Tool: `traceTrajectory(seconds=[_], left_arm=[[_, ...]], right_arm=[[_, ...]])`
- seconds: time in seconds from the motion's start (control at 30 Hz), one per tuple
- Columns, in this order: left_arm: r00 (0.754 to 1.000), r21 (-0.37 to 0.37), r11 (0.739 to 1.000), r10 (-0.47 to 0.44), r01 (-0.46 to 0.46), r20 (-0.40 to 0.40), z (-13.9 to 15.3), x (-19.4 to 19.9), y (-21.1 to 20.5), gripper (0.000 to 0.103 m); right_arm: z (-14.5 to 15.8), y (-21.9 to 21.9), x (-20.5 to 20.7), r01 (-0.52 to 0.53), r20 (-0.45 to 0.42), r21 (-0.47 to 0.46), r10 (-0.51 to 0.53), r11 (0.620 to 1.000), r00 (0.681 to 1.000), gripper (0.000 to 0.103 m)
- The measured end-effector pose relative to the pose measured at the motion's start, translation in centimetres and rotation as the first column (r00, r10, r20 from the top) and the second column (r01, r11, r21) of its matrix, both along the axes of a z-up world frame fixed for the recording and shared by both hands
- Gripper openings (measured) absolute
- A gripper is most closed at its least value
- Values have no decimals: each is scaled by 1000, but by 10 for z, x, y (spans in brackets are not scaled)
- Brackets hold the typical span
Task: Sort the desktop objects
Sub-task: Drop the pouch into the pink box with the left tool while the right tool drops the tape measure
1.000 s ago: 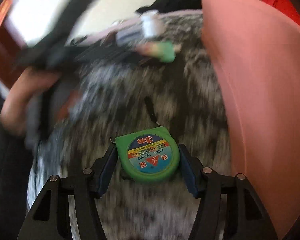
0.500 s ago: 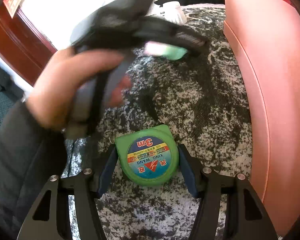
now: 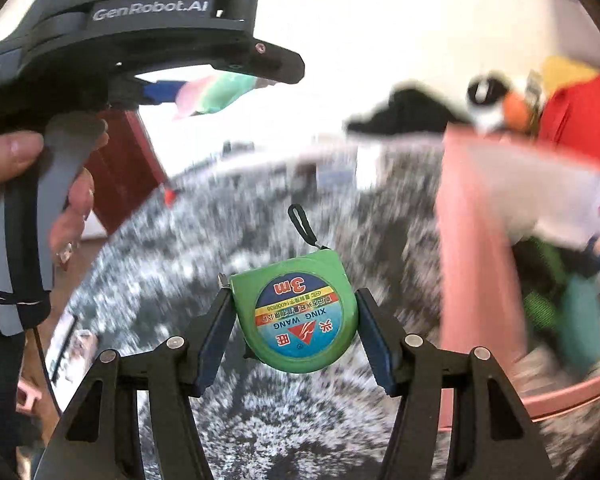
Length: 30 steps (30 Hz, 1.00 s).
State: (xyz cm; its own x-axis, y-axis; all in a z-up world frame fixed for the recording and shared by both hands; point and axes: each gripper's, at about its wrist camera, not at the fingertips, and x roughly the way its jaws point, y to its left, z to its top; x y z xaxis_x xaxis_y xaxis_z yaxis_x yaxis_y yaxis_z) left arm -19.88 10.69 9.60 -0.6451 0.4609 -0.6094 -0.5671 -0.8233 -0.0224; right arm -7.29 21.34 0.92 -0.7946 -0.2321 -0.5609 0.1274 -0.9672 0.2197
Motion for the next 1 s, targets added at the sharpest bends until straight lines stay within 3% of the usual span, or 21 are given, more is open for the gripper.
traceTrajectory(seconds=[0.13,0.2,0.37,0.47,0.5,0.53,0.6,0.67,0.77,0.83,0.9,0.97,1.0], left_arm=[[997,10,997,-70,71,-33,29,25,49,89],[993,-7,994,-112,111,-34,30,33,83,89],[983,-37,982,-185,186,21,15,43,162,89],[978,-67,977,-195,200,81,7,45,193,91],[977,-80,977,-189,197,97,5,45,201,93],[981,-99,978,-173,182,93,4,46,206,96],[989,-125,982,-137,142,50,8,52,205,102],[993,-120,986,-111,114,27,13,53,198,103],[1000,-136,991,-2,2,-1,19,49,176,103],[995,-144,986,76,-85,-63,22,55,156,103],[968,-151,963,202,-225,-150,23,64,129,103],[890,-173,891,366,-419,-270,21,75,100,103],[865,-181,866,403,-466,-300,18,78,89,103]], right_arm=[[58,50,53,127,-175,40,-118,991,977,63],[76,87,73,229,-213,48,-214,972,953,63],[83,199,83,427,-134,-35,-427,904,894,63],[76,253,63,429,-13,-60,-430,901,903,65],[72,266,56,432,25,-72,-431,899,902,69],[71,276,52,447,49,-79,-444,891,894,81],[75,288,56,472,37,-80,-470,878,882,87],[85,291,64,487,-10,-64,-489,871,872,89],[94,284,68,491,-52,-74,-495,868,867,90],[101,268,68,470,-87,-67,-474,880,876,90],[108,246,66,446,-132,-48,-448,894,884,90],[114,220,66,413,-168,-35,-413,910,895,91],[115,205,65,392,-182,-32,-391,919,902,92]])
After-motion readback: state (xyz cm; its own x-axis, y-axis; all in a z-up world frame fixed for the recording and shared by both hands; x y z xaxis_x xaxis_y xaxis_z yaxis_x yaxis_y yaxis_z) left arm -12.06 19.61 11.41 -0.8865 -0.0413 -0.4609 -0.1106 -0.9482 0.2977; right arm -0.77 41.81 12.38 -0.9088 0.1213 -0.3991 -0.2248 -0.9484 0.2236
